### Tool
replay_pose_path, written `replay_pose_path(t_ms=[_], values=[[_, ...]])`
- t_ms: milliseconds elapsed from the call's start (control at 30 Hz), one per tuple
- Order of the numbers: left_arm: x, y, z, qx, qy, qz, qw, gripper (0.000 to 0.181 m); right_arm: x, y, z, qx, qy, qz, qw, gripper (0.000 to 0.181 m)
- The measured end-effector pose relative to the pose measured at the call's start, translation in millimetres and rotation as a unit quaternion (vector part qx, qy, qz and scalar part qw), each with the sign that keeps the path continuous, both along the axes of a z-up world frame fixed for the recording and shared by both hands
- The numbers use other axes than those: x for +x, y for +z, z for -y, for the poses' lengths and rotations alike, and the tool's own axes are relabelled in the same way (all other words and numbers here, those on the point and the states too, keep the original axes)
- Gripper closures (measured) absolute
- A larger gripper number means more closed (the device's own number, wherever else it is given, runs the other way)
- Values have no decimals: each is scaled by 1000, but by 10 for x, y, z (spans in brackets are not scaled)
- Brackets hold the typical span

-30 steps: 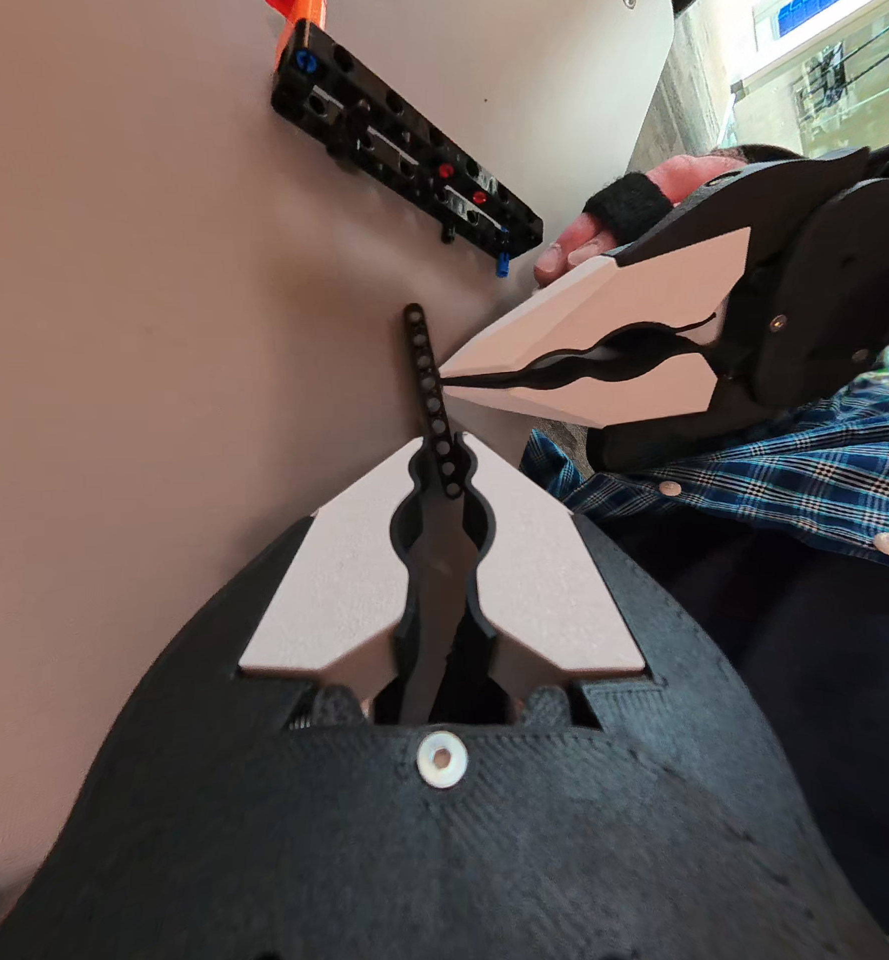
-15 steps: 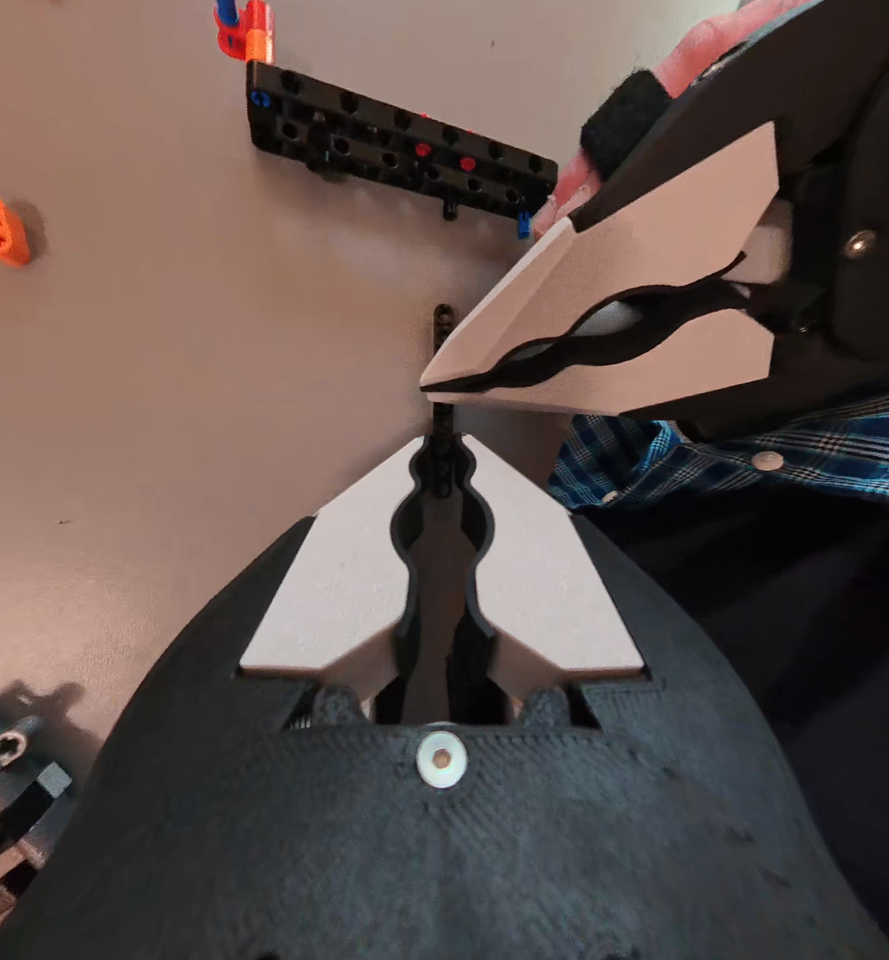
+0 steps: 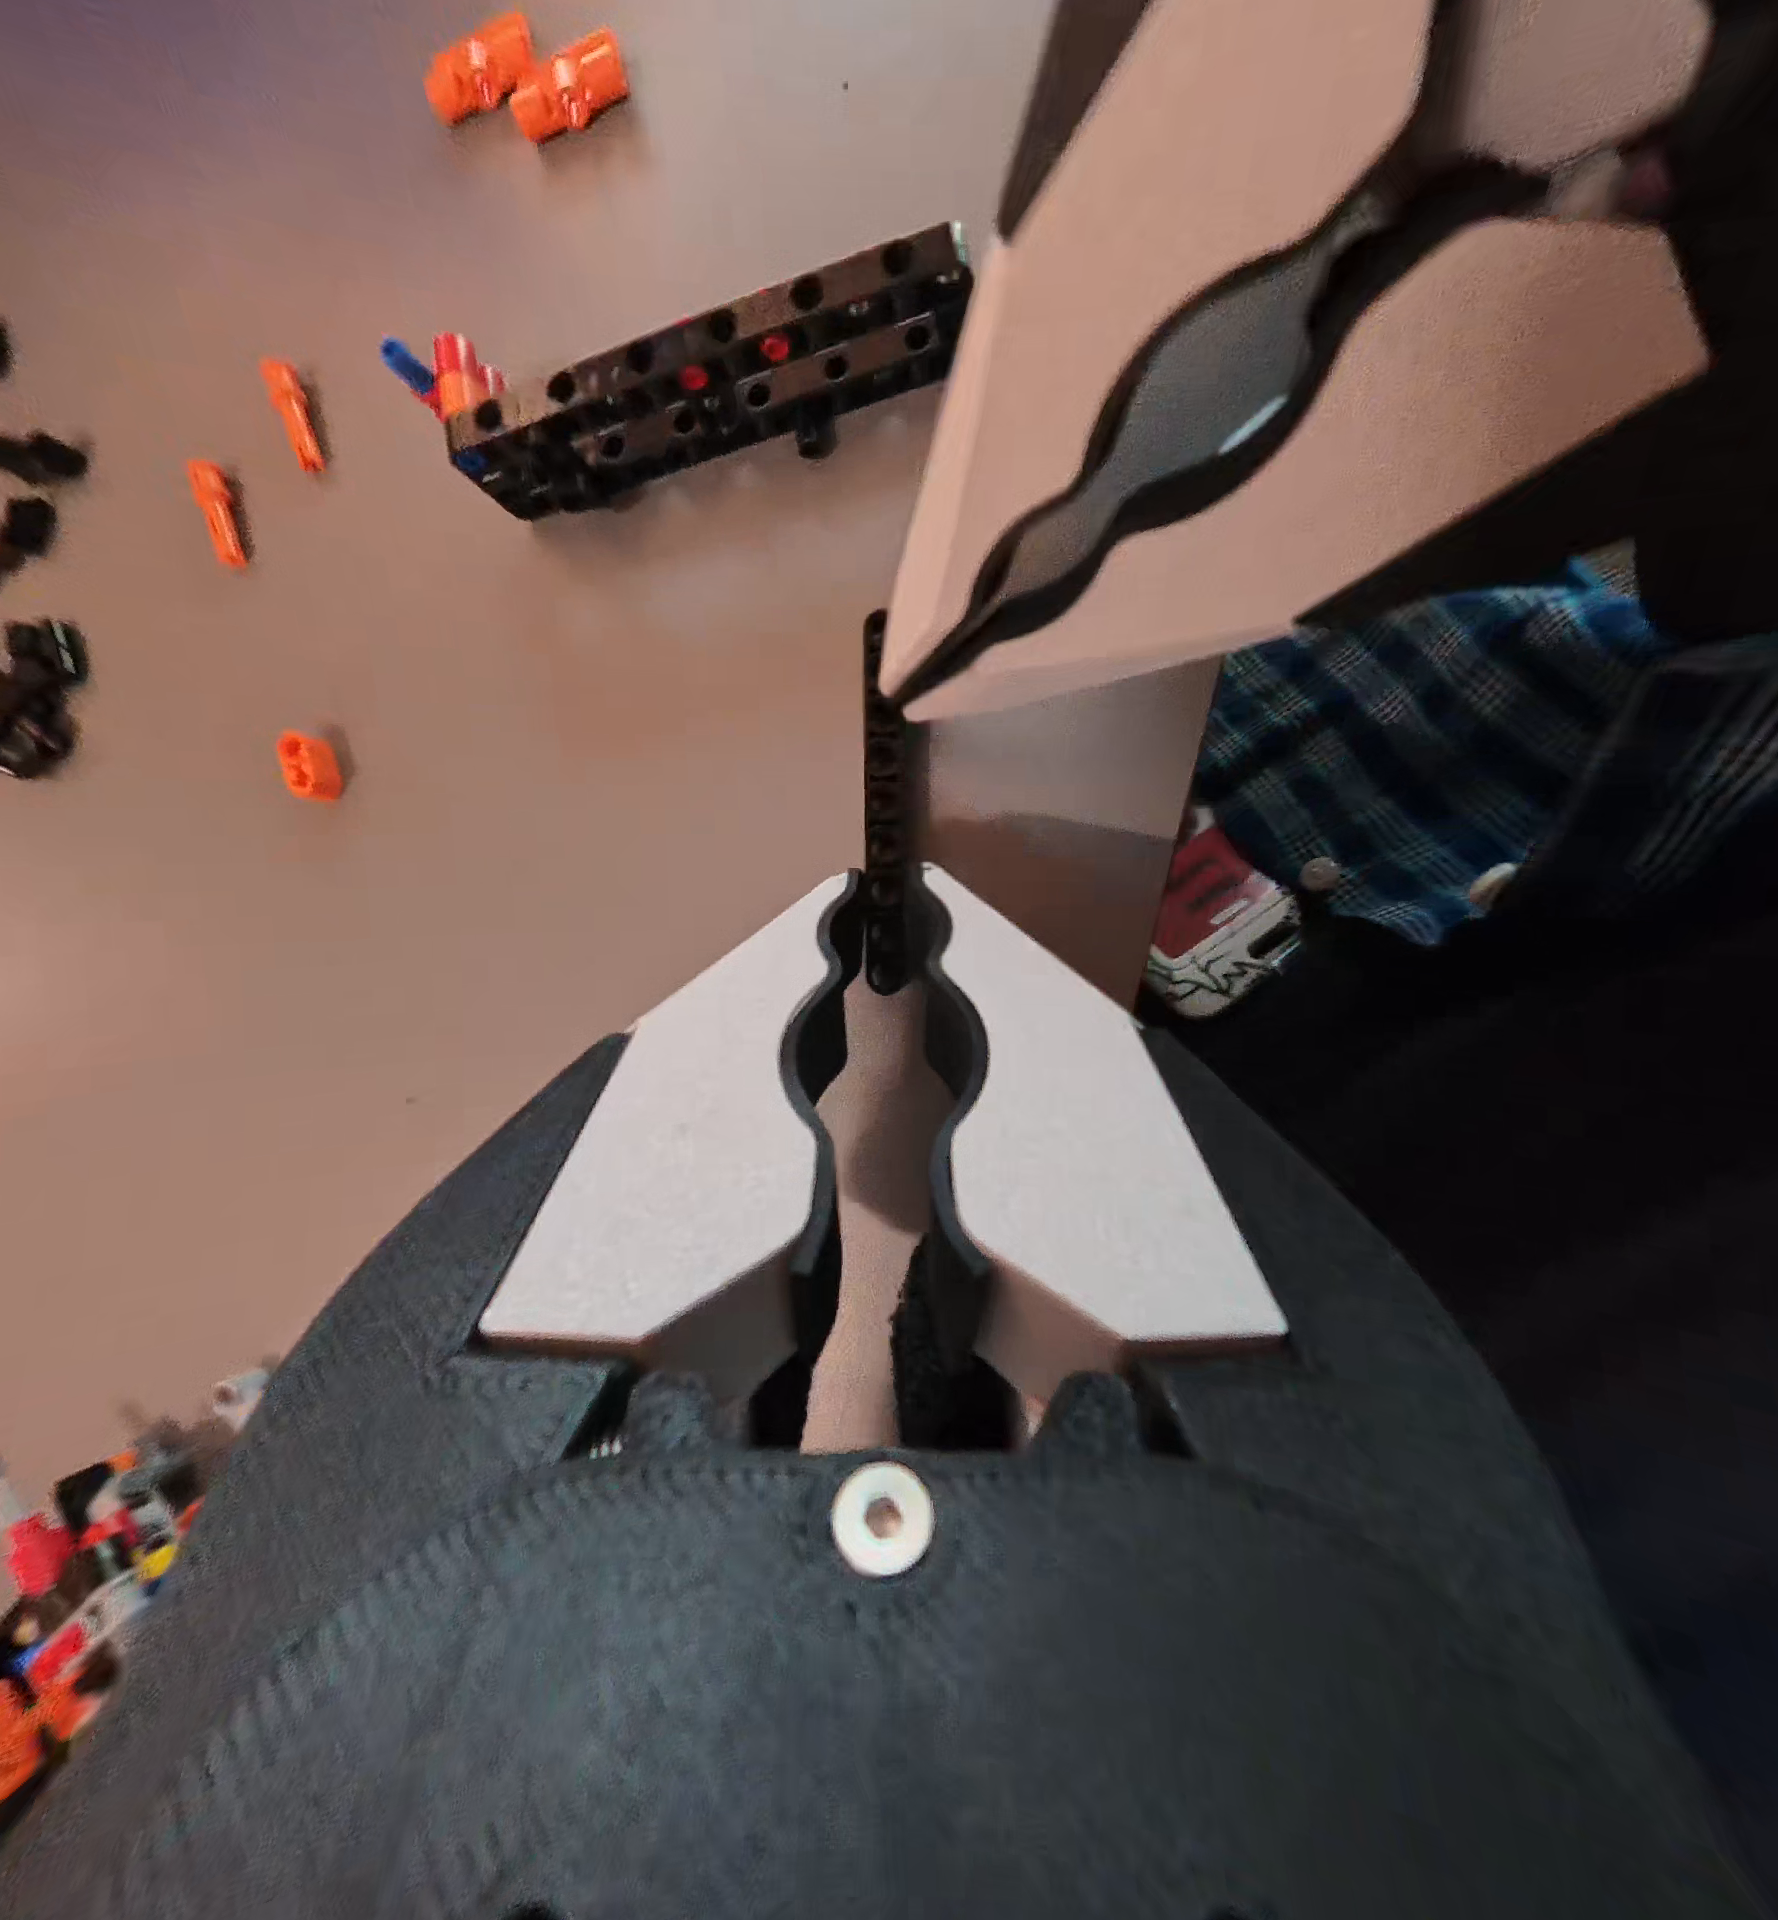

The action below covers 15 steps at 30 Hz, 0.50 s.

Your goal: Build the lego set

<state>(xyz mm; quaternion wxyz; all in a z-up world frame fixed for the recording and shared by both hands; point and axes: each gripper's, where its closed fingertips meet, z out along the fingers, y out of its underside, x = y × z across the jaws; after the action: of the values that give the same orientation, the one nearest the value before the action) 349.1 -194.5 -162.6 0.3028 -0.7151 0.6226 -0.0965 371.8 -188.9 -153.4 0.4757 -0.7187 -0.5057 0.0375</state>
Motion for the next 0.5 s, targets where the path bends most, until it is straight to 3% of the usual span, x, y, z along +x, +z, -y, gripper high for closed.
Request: replay_pose_path(t_ms=[33,267,500], values=[[7,1,16,21,-13,-6,1000,174,-10,16,0,-2,-1,-9,1000,181],[15,11,45,180,-88,-61,978,174,-32,10,67,2,8,-14,1000,181],[33,25,121,228,-131,-54,963,174,3,-19,164,-1,9,-11,1000,181]])
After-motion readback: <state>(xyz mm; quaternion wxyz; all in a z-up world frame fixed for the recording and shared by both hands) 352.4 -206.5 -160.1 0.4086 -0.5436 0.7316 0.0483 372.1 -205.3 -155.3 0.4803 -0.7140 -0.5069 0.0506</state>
